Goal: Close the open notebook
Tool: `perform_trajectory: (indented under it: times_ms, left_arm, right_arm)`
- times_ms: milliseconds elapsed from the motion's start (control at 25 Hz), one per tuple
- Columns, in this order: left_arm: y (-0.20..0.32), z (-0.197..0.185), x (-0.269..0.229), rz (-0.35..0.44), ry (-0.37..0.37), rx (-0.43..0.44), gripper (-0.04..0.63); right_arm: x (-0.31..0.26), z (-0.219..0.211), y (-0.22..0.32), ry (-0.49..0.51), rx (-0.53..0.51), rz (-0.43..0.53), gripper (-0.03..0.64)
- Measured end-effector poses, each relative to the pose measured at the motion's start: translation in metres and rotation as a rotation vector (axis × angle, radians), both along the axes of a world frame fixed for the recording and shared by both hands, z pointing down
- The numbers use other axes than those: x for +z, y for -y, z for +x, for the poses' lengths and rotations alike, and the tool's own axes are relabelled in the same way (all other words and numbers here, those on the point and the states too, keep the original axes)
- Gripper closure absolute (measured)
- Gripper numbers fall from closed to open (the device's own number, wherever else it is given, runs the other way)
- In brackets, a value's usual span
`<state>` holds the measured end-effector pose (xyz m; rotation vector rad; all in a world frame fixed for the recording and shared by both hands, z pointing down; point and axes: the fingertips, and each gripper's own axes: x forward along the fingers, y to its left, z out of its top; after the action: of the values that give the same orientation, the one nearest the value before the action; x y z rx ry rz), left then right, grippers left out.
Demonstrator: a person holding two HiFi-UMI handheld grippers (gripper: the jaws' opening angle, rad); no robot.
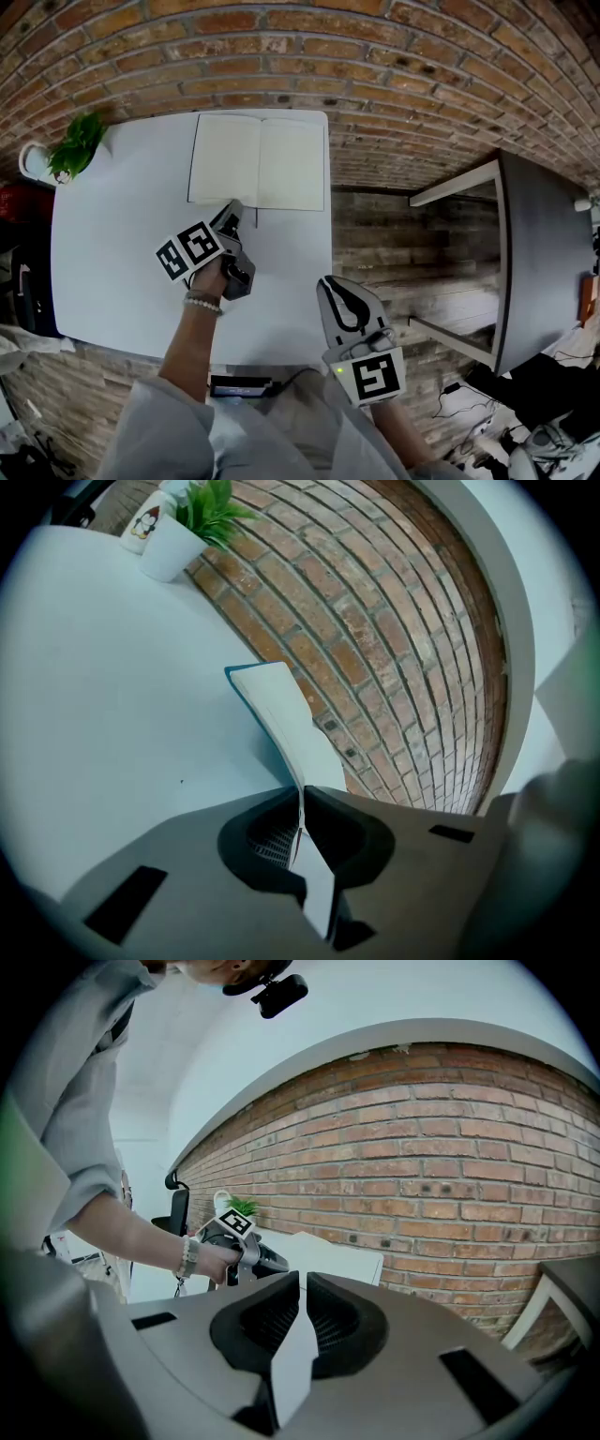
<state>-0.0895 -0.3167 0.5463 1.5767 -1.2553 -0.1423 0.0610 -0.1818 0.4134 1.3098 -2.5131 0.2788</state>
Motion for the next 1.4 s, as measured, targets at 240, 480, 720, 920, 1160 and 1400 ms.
perform_trajectory:
  times_ms: [240,480,720,920,1160,1400]
  left_arm:
    - [-0.001,0.006,-0.005,0.032,0.127,0.09,0.563]
    - [-0.001,0.015,-0.009,0.06,0.256,0.181,0.563]
    - [-0.003,0.022,-0.012,0.093,0.386,0.27,0.563]
    - [-0.002,0.028,-0.016,0.123,0.502,0.336,0.563]
    - [-0.003,0.038,-0.017,0.151,0.643,0.446,0.561]
    - [-0.004,0.051,-0.016,0.178,0.751,0.555,0.561]
  right_arm:
    - [0.0,0.001,-0.004,-0.006,0.005,0.0,0.563]
    - [-0.002,0.003,-0.005,-0.007,0.007,0.008,0.563]
    - [-0.003,0.003,-0.008,-0.004,0.009,0.012,0.563]
    - [-0.004,0.003,-0.009,-0.005,0.007,0.013,0.563]
    - [-0.005,0.002,-0.009,-0.004,0.008,0.016,0.563]
    - [-0.004,0.003,-0.01,-0.012,0.009,0.011,0.563]
